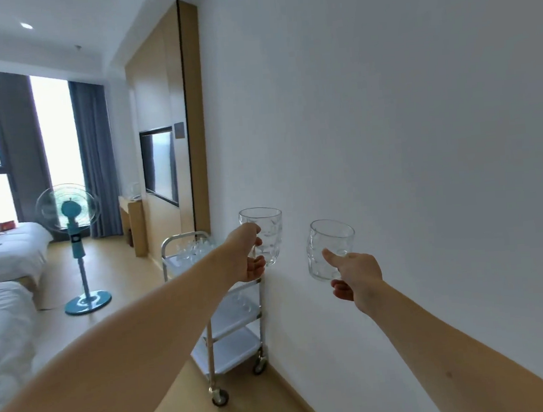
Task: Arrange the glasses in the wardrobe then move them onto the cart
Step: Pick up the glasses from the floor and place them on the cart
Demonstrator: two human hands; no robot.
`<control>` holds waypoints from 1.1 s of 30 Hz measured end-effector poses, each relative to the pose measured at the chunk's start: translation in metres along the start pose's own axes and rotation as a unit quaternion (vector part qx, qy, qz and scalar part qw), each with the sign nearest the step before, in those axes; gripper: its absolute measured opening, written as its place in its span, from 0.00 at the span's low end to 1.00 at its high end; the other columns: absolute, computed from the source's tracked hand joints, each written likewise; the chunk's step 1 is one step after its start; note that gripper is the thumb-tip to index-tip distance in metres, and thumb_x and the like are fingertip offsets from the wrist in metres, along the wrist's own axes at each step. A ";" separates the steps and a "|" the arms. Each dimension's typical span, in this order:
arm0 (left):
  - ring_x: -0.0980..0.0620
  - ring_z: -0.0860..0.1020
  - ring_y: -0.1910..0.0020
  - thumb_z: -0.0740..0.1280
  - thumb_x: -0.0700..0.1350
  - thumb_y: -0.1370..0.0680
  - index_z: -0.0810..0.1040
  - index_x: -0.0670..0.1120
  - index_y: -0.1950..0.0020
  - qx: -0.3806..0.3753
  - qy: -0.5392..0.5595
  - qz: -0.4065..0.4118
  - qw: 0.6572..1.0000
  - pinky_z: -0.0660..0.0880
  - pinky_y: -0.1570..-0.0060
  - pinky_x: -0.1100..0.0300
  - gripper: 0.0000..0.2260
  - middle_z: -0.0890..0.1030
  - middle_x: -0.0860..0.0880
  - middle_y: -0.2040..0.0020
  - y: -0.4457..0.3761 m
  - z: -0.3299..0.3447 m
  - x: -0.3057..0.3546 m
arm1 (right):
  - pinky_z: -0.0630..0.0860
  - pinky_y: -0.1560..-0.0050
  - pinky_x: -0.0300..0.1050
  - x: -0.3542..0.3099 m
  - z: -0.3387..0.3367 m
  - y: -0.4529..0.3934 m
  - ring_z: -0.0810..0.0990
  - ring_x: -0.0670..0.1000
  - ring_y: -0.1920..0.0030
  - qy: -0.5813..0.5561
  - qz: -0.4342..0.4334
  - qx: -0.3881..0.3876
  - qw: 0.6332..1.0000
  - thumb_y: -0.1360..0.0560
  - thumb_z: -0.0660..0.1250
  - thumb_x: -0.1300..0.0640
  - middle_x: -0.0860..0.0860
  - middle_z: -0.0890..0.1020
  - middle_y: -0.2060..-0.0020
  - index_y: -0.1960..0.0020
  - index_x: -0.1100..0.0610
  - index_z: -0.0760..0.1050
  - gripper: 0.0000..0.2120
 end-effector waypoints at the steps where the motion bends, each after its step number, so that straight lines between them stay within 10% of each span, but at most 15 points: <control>1: 0.48 0.74 0.65 0.63 0.52 0.20 0.74 0.45 0.51 0.013 0.005 -0.007 1.000 0.75 0.67 0.60 0.10 0.75 0.42 0.58 -0.007 -0.015 -0.003 | 0.80 0.70 0.44 0.003 0.019 -0.006 0.79 0.54 0.68 0.004 0.003 -0.013 1.000 0.30 0.80 0.47 0.60 0.83 0.56 0.46 0.51 0.72 0.22; 18: 0.48 0.74 0.65 0.63 0.52 0.20 0.73 0.44 0.52 0.206 0.076 -0.045 0.975 0.76 0.65 0.57 0.11 0.75 0.41 0.59 -0.169 -0.229 0.010 | 0.79 0.75 0.44 0.034 0.331 -0.137 0.78 0.52 0.74 0.054 0.025 -0.230 0.971 0.31 0.80 0.46 0.58 0.82 0.68 0.57 0.54 0.76 0.17; 26: 0.48 0.75 0.65 0.65 0.52 0.21 0.74 0.44 0.54 0.257 0.099 -0.039 0.960 0.77 0.68 0.60 0.11 0.76 0.42 0.58 -0.248 -0.292 0.026 | 0.79 0.71 0.44 0.041 0.440 -0.198 0.81 0.55 0.66 0.051 0.020 -0.283 0.958 0.30 0.79 0.47 0.59 0.83 0.59 0.31 0.62 0.73 0.34; 33: 0.48 0.75 0.67 0.64 0.52 0.21 0.74 0.44 0.55 0.270 0.112 -0.051 0.955 0.77 0.70 0.61 0.11 0.75 0.42 0.59 -0.303 -0.342 0.019 | 0.79 0.72 0.43 0.057 0.516 -0.224 0.79 0.54 0.67 0.056 0.035 -0.304 0.950 0.29 0.79 0.49 0.60 0.83 0.58 0.28 0.61 0.71 0.35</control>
Point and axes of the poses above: each hand's wrist, its own y-axis away from the middle knuckle, its own z-axis out of the palm, x = y × z, the point moved 4 cm from there along -y, towards the middle knuckle
